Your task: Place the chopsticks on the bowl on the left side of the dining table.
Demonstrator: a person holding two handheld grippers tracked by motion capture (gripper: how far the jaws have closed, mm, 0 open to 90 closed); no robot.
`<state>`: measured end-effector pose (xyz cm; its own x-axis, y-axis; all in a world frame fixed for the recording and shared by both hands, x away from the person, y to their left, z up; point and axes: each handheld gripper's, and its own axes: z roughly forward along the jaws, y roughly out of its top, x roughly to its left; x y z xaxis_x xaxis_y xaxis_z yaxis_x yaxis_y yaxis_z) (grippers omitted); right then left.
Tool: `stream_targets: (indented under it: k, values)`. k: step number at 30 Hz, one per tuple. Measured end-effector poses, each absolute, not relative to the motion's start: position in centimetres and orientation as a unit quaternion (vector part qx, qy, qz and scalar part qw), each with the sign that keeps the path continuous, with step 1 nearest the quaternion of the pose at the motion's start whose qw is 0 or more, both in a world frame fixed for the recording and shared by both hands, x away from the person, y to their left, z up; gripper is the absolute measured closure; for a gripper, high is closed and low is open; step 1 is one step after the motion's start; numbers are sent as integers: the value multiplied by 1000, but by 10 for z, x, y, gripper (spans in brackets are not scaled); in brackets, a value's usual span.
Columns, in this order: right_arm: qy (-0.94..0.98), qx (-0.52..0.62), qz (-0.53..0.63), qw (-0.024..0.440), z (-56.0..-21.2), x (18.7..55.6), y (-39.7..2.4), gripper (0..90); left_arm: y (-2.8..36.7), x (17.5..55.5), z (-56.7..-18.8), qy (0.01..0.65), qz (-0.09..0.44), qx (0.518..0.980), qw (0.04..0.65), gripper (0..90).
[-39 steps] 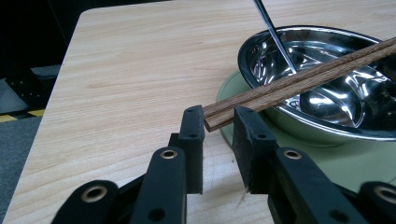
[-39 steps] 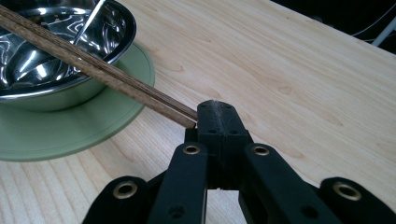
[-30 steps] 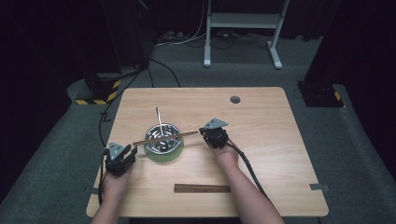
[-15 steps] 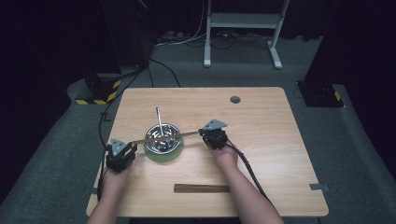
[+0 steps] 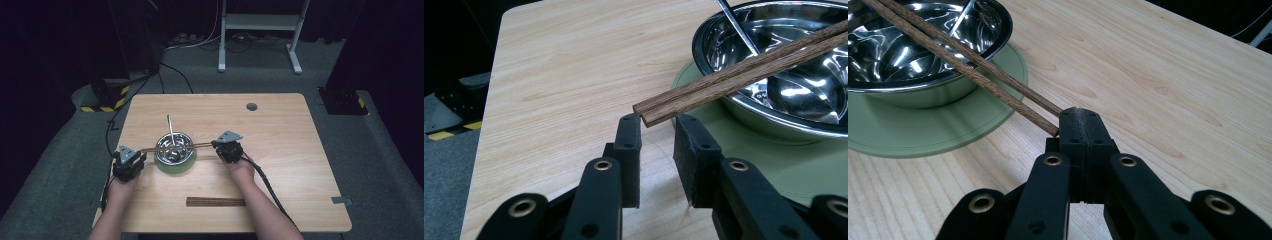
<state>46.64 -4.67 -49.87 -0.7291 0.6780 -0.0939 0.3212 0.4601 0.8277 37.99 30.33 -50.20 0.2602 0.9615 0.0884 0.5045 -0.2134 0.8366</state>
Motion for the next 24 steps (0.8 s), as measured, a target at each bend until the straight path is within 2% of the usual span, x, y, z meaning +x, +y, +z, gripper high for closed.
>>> stream_targets:
  k: [24]
  values:
    - [828, 302, 420, 216, -499, 456, -47, 886, 312, 391, -496, 496, 321, 731, 343, 701]
